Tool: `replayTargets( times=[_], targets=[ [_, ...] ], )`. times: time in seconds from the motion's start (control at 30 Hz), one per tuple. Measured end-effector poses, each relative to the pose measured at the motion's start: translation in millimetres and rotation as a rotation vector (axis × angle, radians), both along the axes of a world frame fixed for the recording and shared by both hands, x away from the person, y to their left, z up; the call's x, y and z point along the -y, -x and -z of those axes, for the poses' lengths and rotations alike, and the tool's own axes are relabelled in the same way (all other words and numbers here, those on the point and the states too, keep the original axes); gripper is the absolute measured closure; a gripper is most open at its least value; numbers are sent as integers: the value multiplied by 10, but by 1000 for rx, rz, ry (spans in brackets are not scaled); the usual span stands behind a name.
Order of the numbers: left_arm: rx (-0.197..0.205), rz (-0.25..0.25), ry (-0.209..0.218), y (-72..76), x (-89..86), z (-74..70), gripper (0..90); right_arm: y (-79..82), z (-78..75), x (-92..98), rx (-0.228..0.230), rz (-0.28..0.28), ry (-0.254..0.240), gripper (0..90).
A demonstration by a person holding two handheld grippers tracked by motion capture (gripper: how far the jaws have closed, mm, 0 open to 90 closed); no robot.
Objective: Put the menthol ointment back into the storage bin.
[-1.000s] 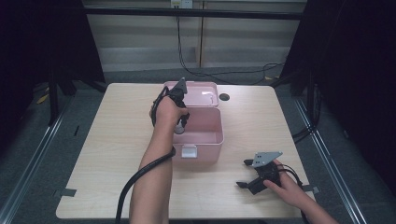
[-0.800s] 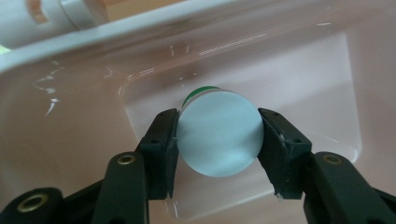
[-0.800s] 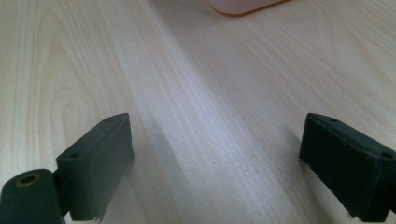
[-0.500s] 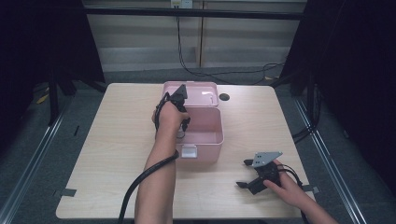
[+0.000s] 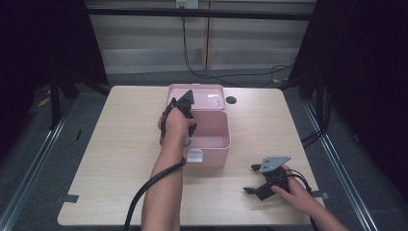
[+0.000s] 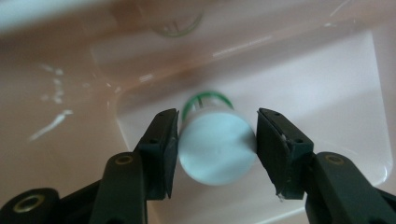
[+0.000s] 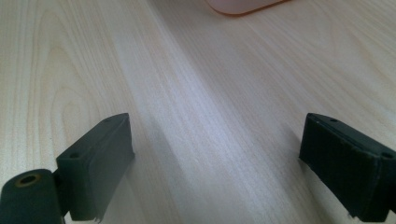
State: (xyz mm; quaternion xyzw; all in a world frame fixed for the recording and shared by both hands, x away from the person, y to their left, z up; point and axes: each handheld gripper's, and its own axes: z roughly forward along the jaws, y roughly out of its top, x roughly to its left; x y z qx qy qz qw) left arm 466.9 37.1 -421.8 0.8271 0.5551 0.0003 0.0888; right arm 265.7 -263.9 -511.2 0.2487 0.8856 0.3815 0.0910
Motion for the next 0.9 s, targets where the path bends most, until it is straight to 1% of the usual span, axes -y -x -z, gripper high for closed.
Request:
replayTargets(
  times=[0.03, 0.07, 0.1, 0.17, 0.23, 0.3, 0.33, 0.43, 0.67, 0.7, 0.77, 0.83, 0.87, 0.9],
  targets=[
    [0, 0, 0, 0, 0, 0, 484, 0, 0, 0, 0, 0, 0, 89],
    [-3, 12, -8, 1, -5, -1, 484, 0, 0, 0, 0, 0, 0, 89],
    [-3, -2, -7, 12, -6, -5, 481, 0, 0, 0, 0, 0, 0, 89],
    [-7, 4, -7, 12, -15, -8, 478, 0, 0, 0, 0, 0, 0, 89],
    [-16, -4, -4, 25, -23, -5, 472, 0, 0, 0, 0, 0, 0, 89],
    [-20, 4, -4, 25, -34, -22, 472, 0, 0, 0, 0, 0, 0, 89],
    [-19, -10, 2, 31, -30, -26, 472, 1, 0, 0, -1, 1, 0, 89],
    [-24, -1, 1, 33, -36, -45, 471, 0, 0, 0, -1, 1, 0, 89],
    [-21, 1, 5, 46, -22, -110, 467, 0, 0, 0, 0, 0, 0, 89],
    [-25, 13, 4, 45, -24, -122, 467, 0, 0, 0, 0, 0, 0, 89],
    [-26, 5, 4, 52, -11, -143, 466, 0, 0, 0, 0, 0, 0, 89],
    [-30, 11, 1, 52, -12, -153, 464, 1, 0, 0, -1, 1, 0, 89],
    [-27, 8, 9, 57, -9, -161, 463, 0, 0, 0, 0, 0, 0, 89],
    [-24, 7, 4, 59, -10, -166, 462, 0, 0, 0, -1, 0, 0, 89]
  ],
)
